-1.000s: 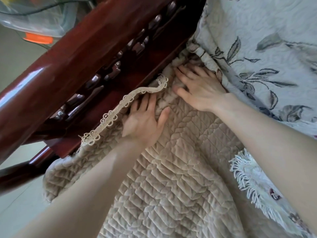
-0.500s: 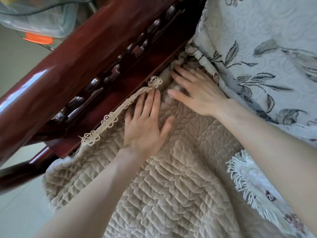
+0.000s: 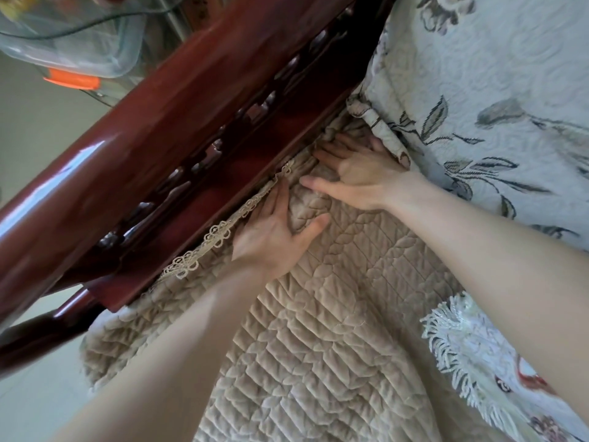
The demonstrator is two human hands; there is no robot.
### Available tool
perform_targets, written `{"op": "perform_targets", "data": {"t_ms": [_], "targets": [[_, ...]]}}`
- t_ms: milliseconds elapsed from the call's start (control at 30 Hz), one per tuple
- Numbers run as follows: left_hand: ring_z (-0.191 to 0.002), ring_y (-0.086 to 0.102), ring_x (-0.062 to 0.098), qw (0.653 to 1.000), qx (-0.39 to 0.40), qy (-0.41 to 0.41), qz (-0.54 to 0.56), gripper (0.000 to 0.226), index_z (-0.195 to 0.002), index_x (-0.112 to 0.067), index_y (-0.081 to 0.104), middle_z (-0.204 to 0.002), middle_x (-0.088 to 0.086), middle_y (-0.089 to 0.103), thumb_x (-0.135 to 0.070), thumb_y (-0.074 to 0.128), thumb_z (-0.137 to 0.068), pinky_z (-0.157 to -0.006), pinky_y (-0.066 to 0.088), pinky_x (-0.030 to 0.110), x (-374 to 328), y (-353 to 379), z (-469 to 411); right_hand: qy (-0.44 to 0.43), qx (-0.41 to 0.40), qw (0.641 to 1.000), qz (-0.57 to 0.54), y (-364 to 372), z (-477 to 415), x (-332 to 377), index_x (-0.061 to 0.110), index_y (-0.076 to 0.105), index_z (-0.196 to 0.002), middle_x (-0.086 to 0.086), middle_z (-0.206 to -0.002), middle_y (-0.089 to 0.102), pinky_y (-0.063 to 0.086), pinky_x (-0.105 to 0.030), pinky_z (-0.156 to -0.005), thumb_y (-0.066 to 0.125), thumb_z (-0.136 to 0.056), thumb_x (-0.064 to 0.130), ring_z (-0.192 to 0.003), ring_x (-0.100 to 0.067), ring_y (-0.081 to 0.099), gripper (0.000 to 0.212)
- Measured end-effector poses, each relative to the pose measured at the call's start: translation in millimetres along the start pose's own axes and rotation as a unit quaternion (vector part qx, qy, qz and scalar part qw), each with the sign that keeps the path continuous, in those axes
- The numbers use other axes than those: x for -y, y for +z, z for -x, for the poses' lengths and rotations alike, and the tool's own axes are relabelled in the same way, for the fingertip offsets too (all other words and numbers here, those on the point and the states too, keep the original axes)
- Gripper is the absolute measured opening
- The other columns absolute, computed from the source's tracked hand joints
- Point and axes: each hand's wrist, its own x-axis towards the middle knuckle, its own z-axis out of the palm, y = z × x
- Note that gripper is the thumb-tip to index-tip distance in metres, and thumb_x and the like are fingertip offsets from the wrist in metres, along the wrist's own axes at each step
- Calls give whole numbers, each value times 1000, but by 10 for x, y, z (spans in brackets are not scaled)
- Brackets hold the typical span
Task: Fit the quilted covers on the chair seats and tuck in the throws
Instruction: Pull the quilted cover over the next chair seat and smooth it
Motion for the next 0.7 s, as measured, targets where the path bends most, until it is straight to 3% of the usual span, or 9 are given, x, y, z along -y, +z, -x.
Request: {"op": "perform_targets", "data": {"t_ms": [167,300,467,600,700], "targets": [[-144,26,18,999,24,2,23,99,-154,-34,-5,-162,-8,12,-86,31,-77,-113,31,40,67,-16,-211,10,-5,1000,-5,66,-132,12,30,16,-154,12,-162,10,-8,-46,-118,9,-89,75,-149,-9,-4,80],[-145,23,18,999,18,-7,28,101,-155,-30,3,-161,-5,17,-86,33,-76,-116,25,36,101,57,-349,8,-20,999,-25,87,-194,16,33,26,-151,13,-160,18,-8,-47,-117,16,-92,72,-148,-9,1,71],[-144,26,16,998,-36,39,46,98,-155,-24,10,-159,-1,23,-82,35,-80,-117,24,32,139,66,-249,-2,-58,998,-18,105,-149,63,38,25,-150,14,-160,19,-9,-49,-117,16,-93,70,-148,-12,4,67],[-148,7,14,987,-113,67,-93,88,-155,-16,4,-163,1,6,-71,16,-88,-118,9,31,313,130,286,-57,-80,995,9,160,135,153,33,20,-153,11,-161,17,-8,-46,-117,20,-94,67,-149,-14,3,68],[-149,-3,12,982,-113,49,-144,90,-154,-15,-4,-162,-2,-10,-73,13,-87,-116,0,30,448,169,524,-88,-69,994,13,239,241,296,30,19,-154,11,-161,13,-9,-41,-117,22,-92,69,-148,-11,3,73]]}}
